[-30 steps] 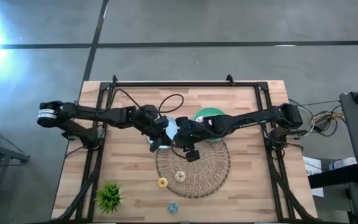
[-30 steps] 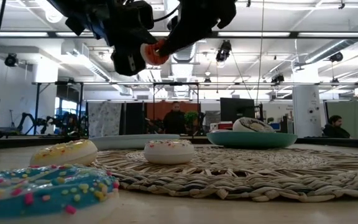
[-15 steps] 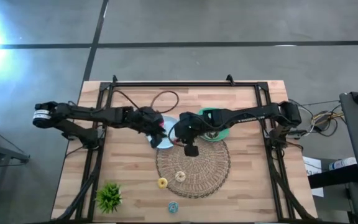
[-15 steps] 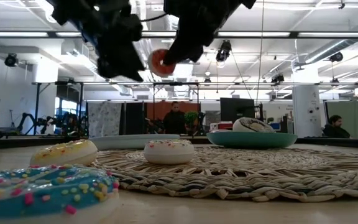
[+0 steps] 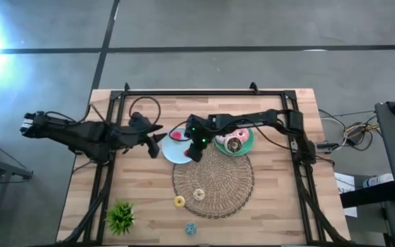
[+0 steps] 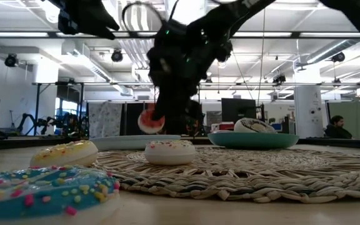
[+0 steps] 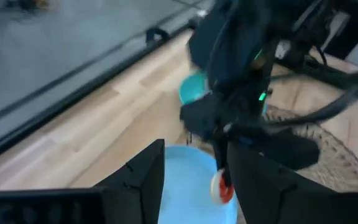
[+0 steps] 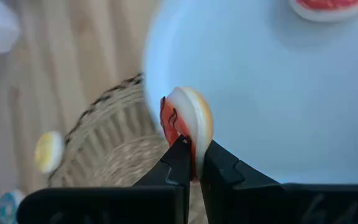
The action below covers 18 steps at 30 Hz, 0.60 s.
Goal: Pick & Place donuts
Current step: Put the small orange donut on the blue plate
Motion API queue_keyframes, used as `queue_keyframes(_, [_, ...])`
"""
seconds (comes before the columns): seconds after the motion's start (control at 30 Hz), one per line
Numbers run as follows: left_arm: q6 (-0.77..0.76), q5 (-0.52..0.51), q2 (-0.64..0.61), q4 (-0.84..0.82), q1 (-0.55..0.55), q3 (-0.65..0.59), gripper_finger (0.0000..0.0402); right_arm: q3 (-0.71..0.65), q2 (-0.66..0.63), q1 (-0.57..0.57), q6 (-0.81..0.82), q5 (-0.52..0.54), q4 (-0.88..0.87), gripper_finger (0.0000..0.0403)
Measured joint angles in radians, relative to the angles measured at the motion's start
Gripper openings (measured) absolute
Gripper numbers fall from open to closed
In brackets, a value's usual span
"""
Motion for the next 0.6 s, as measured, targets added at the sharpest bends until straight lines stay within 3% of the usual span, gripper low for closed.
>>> queue_keyframes(0.3, [-0.057,-0.048,-0.011,-0.094,-0.057,0.0,0.0149,0.152,0.126,-0.008,0.06,0.001,-0.114,0.0021])
queue_keyframes(0.6, [-0.068,-0.051,-0.01,-0.153,-0.073,-0.001,0.0149,0.27,0.165,-0.008,0.005,0.135,-0.314,0.0126])
